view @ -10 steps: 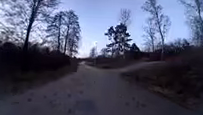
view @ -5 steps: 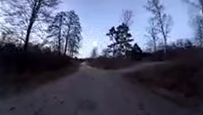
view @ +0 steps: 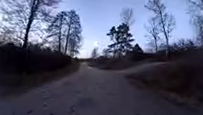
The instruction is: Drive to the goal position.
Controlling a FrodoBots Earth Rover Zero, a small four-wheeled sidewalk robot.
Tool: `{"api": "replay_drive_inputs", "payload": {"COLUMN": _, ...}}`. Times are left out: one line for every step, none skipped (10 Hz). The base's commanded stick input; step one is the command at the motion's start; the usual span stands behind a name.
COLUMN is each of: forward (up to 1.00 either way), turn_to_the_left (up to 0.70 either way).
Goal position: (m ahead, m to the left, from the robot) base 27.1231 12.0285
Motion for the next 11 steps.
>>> {"api": "replay_drive_inputs", "payload": {"forward": 0.70, "turn_to_the_left": 0.00}}
{"api": "replay_drive_inputs", "payload": {"forward": 0.70, "turn_to_the_left": 0.00}}
{"api": "replay_drive_inputs", "payload": {"forward": 0.70, "turn_to_the_left": 0.00}}
{"api": "replay_drive_inputs", "payload": {"forward": 0.70, "turn_to_the_left": 0.00}}
{"api": "replay_drive_inputs", "payload": {"forward": 0.70, "turn_to_the_left": 0.00}}
{"api": "replay_drive_inputs", "payload": {"forward": 0.70, "turn_to_the_left": 0.00}}
{"api": "replay_drive_inputs", "payload": {"forward": 0.70, "turn_to_the_left": 0.00}}
{"api": "replay_drive_inputs", "payload": {"forward": 0.70, "turn_to_the_left": 0.15}}
{"api": "replay_drive_inputs", "payload": {"forward": 0.70, "turn_to_the_left": 0.35}}
{"api": "replay_drive_inputs", "payload": {"forward": 0.70, "turn_to_the_left": 0.00}}
{"api": "replay_drive_inputs", "payload": {"forward": 0.70, "turn_to_the_left": 0.00}}
